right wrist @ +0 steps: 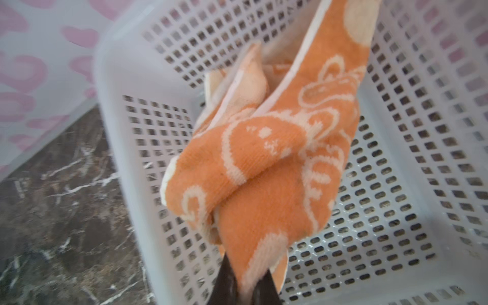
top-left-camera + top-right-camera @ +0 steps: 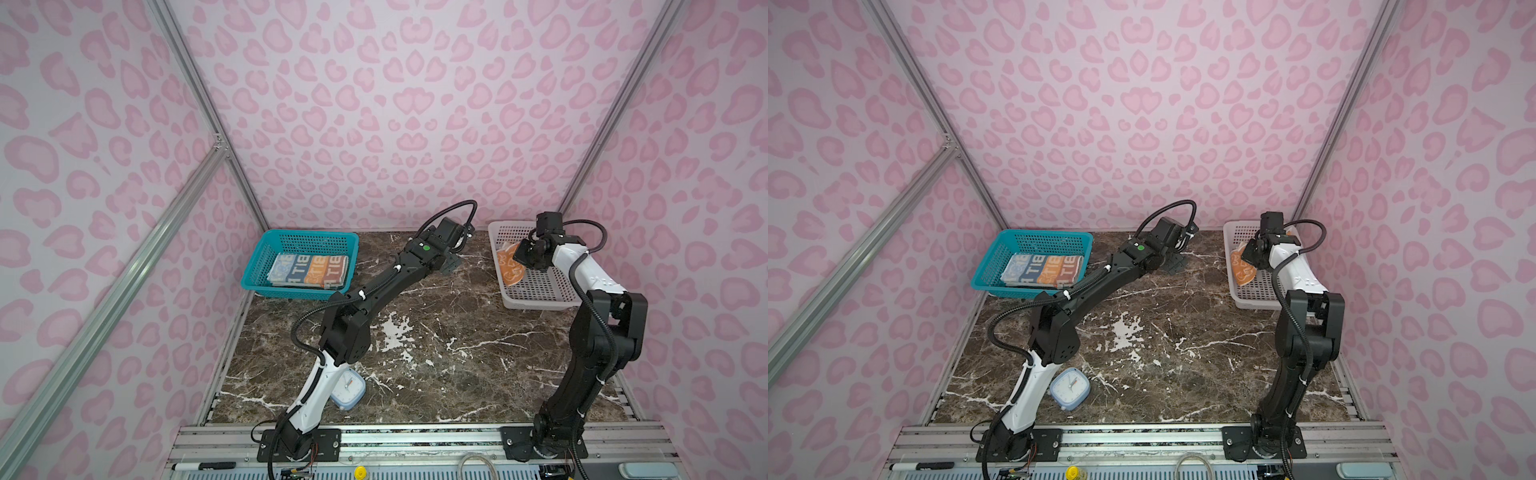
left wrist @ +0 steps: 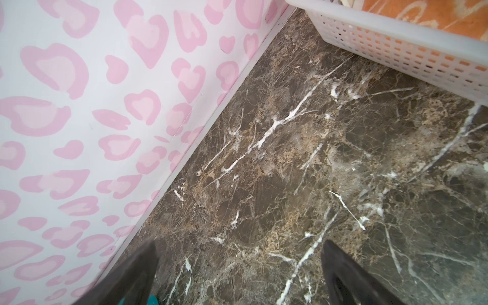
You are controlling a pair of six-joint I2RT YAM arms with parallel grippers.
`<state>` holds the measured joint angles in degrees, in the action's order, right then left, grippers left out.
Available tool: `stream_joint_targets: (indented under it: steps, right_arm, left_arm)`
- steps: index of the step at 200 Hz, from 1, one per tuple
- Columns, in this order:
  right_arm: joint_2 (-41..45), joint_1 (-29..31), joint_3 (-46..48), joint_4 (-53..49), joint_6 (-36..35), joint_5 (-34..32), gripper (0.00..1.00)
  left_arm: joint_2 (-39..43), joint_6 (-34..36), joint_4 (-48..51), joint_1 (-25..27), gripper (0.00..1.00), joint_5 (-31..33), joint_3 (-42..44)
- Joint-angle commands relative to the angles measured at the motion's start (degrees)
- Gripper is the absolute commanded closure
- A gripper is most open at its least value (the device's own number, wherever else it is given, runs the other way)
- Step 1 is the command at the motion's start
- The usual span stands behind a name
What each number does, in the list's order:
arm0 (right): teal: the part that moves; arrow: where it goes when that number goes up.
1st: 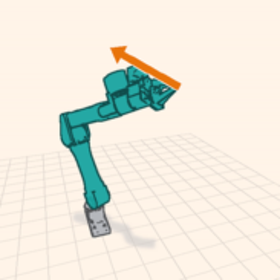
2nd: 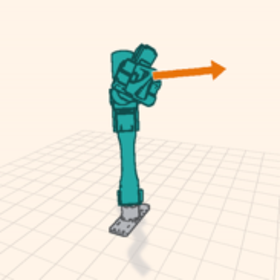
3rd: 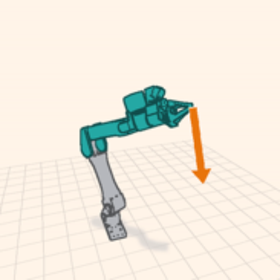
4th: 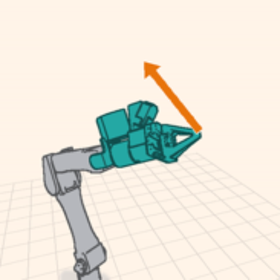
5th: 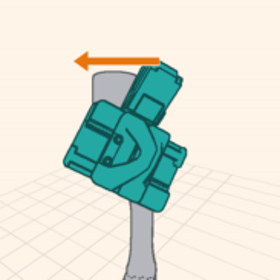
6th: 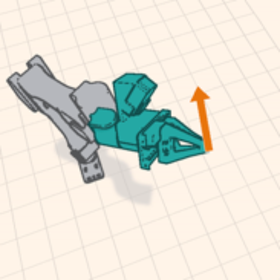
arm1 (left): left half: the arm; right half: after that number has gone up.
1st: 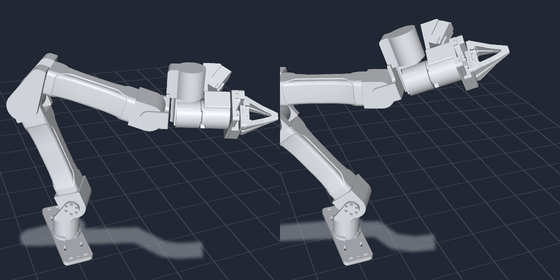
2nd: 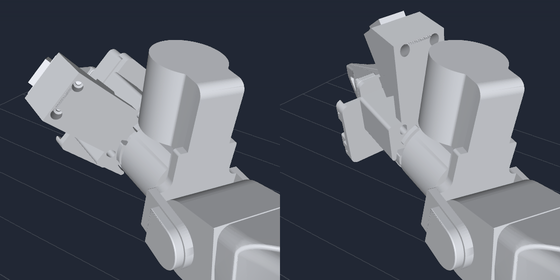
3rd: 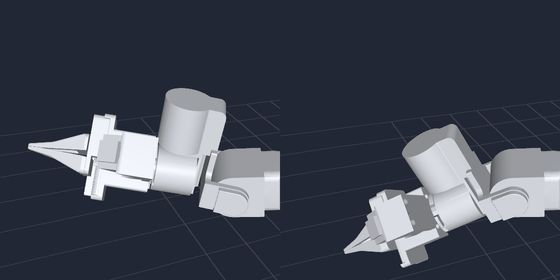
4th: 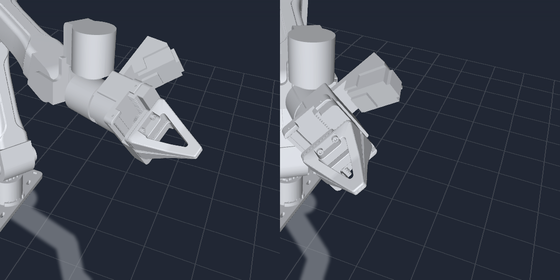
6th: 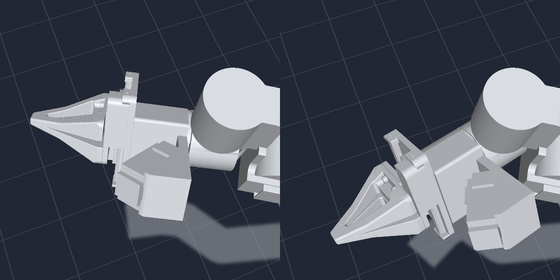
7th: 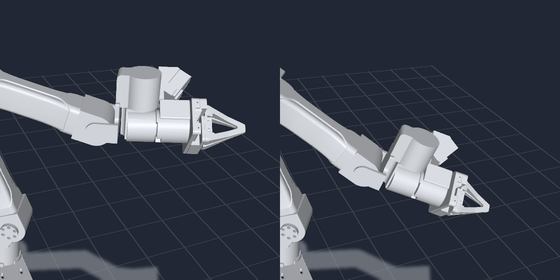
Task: Fold and stack the towels
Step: 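Grasp the orange bunny towel with the right gripper and pull it out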
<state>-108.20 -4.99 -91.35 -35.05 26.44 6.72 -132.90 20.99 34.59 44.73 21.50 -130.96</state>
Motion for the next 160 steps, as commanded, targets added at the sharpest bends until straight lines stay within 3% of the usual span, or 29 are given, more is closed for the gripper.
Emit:
stream_joint_targets:
  steps: [1,34,104,160]
  right_arm:
    - [1.8,1.7,-2.5,-1.2,0.1,2.0,1.0]
    - [3.7,5.4,-7.4,-2.2,0.4,4.3,1.0]
    - [2.5,17.3,-18.5,-1.9,2.5,8.1,1.0]
    - [0.6,21.0,-11.2,6.7,8.6,12.4,1.0]
  left_arm:
    - [1.8,-1.3,-2.1,-0.3,0.02,1.6,0.3]
    - [3.7,-3.5,-2.4,-1.5,0.02,1.2,1.8]
    - [13.7,-6.9,-8.8,-6.1,0.02,0.0,14.5]
    - [21.5,-8.1,-11.1,-9.4,0.02,1.5,23.4]
